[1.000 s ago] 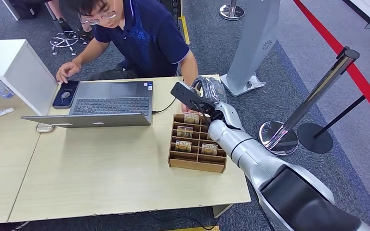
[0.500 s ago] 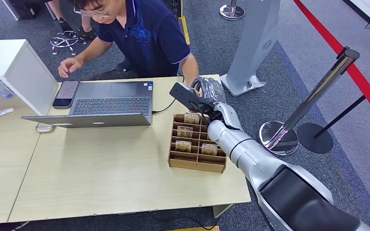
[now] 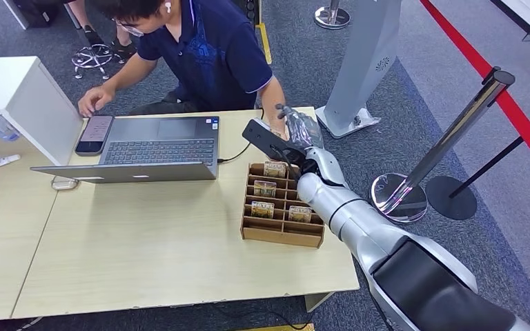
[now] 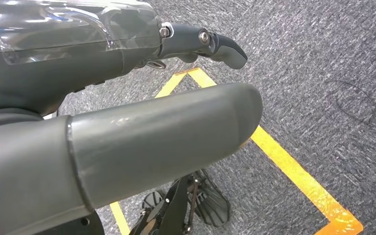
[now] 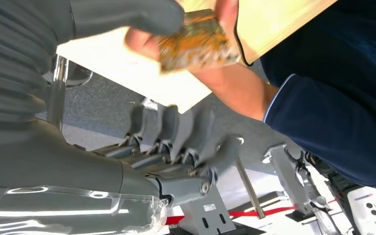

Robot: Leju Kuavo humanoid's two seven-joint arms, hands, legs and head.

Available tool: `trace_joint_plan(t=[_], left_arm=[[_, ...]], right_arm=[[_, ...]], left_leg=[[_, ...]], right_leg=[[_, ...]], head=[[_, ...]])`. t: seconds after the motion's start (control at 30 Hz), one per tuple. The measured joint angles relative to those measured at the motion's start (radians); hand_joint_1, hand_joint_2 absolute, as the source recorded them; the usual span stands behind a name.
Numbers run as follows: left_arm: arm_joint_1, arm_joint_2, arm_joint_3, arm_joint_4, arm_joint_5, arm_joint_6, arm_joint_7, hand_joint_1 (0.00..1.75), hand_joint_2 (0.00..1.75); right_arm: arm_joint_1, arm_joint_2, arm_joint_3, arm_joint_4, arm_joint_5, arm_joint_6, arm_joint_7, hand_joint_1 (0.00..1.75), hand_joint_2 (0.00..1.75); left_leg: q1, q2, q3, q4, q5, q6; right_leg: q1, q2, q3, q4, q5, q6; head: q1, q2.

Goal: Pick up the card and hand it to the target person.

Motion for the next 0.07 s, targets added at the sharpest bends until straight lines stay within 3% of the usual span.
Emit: trace_joint_plan(t=[0.07], left_arm=[[0.000,0.000,0.000,0.000,0.001,0.000,0.001,0.00,0.00]], right_arm=[[0.001,0.000,0.001,0.000,0.000,-0.003,0.000,0.00,1.75]], left_leg=[[0.000,0.000,0.000,0.000,0.000,0.000]], right_leg=[[0.000,0.000,0.000,0.000,0.000,0.000]], head=[[0.000,0.000]])
